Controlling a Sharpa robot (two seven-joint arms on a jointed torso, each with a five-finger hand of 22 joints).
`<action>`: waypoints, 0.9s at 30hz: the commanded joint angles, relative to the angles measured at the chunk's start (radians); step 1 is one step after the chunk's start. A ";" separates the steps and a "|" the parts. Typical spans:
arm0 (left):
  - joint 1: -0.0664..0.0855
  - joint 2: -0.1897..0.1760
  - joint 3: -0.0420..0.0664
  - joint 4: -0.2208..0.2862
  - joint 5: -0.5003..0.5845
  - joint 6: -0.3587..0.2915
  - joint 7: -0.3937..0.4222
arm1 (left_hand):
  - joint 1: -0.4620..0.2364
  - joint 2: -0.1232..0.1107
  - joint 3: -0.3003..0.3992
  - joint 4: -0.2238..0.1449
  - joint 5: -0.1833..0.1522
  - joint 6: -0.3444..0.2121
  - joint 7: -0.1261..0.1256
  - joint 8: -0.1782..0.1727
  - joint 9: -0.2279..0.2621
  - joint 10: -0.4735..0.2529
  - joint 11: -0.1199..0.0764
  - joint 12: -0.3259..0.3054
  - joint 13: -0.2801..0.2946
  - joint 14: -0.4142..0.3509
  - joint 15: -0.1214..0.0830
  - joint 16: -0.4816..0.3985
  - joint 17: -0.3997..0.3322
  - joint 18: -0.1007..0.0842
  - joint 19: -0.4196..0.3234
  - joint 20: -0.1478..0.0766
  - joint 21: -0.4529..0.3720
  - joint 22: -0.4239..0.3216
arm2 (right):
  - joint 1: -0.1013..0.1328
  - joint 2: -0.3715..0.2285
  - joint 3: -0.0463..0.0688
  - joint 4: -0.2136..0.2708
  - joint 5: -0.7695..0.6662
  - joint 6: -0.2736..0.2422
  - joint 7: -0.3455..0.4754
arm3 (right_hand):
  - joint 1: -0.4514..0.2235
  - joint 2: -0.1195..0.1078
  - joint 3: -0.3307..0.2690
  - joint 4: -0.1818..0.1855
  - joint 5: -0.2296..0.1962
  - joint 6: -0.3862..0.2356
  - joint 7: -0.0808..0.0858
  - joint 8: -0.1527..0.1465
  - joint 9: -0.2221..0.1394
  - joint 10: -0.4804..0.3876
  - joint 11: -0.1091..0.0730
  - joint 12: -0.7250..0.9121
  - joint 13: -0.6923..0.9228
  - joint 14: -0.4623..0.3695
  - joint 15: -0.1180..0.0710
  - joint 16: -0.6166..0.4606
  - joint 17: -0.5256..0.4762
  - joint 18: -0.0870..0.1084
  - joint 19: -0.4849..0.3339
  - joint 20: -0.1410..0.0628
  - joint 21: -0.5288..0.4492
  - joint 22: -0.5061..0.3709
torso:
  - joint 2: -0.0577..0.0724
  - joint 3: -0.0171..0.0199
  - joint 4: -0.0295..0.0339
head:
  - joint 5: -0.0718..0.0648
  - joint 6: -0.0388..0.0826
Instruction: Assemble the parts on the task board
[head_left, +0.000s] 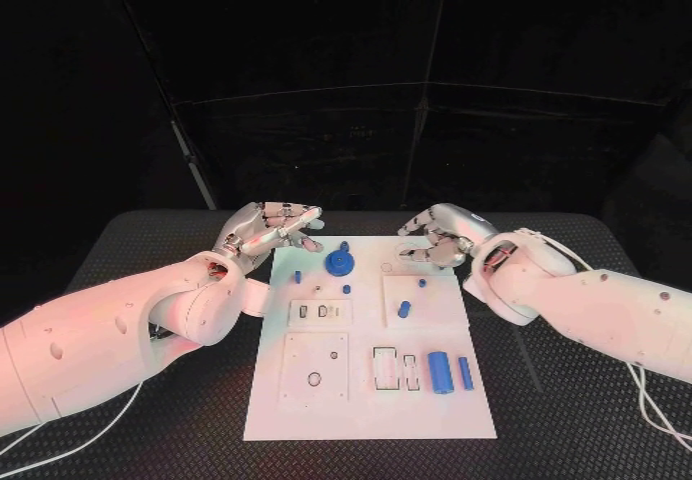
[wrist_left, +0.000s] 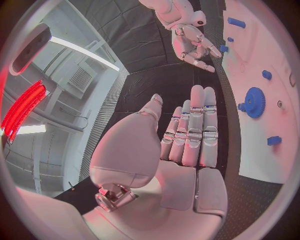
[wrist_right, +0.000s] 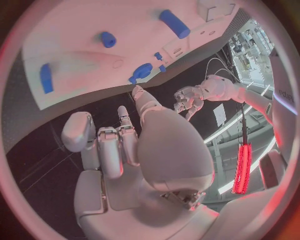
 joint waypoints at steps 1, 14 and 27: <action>0.001 0.004 0.001 -0.004 -0.003 0.016 0.006 | 0.008 0.001 0.000 -0.007 0.001 -0.003 0.006 -0.005 0.000 -0.002 0.002 -0.006 -0.002 -0.005 0.000 0.002 0.001 0.009 -0.008 -0.002 -0.006 0.000 | 0.002 -0.052 0.002 -0.004 0.266 0.019 0.161 | 0.014 -0.005 -0.003 -0.018 -0.011 0.010 0.001 -0.002 0.000 0.006 -0.008 -0.004 0.126 0.084 -0.005 -0.006 0.181 0.004 -0.008 -0.002 -0.007 -0.003 | -0.004 0.0018 -0.0101 | -0.007 0.004; 0.001 0.018 0.001 -0.017 -0.003 0.018 0.006 | 0.008 0.001 -0.001 -0.008 0.001 -0.003 0.006 -0.005 0.000 -0.002 0.002 -0.006 -0.002 -0.005 0.000 0.002 0.001 0.009 -0.008 -0.002 -0.006 0.000 | -0.020 -0.104 0.002 -0.102 0.287 0.083 0.182 | 0.022 -0.015 -0.020 -0.043 -0.014 -0.042 0.012 -0.012 -0.005 -0.002 0.001 -0.013 0.117 0.083 0.001 -0.008 0.177 0.005 -0.013 0.003 -0.013 -0.013 | -0.003 0.0067 -0.0116 | -0.016 0.008; 0.000 0.020 0.001 -0.024 -0.003 0.018 0.006 | 0.008 0.001 -0.001 -0.008 0.001 -0.003 0.006 -0.005 0.000 -0.002 0.002 -0.006 -0.002 -0.005 0.000 0.002 0.001 0.009 -0.008 -0.002 -0.006 0.000 | -0.048 -0.061 0.001 -0.178 0.269 0.118 0.177 | 0.022 -0.006 -0.023 -0.046 -0.009 -0.036 0.011 -0.002 -0.001 0.000 0.001 -0.011 0.119 0.084 0.002 -0.008 0.179 0.005 -0.013 0.005 -0.013 -0.014 | -0.003 0.0017 -0.0094 | -0.016 0.005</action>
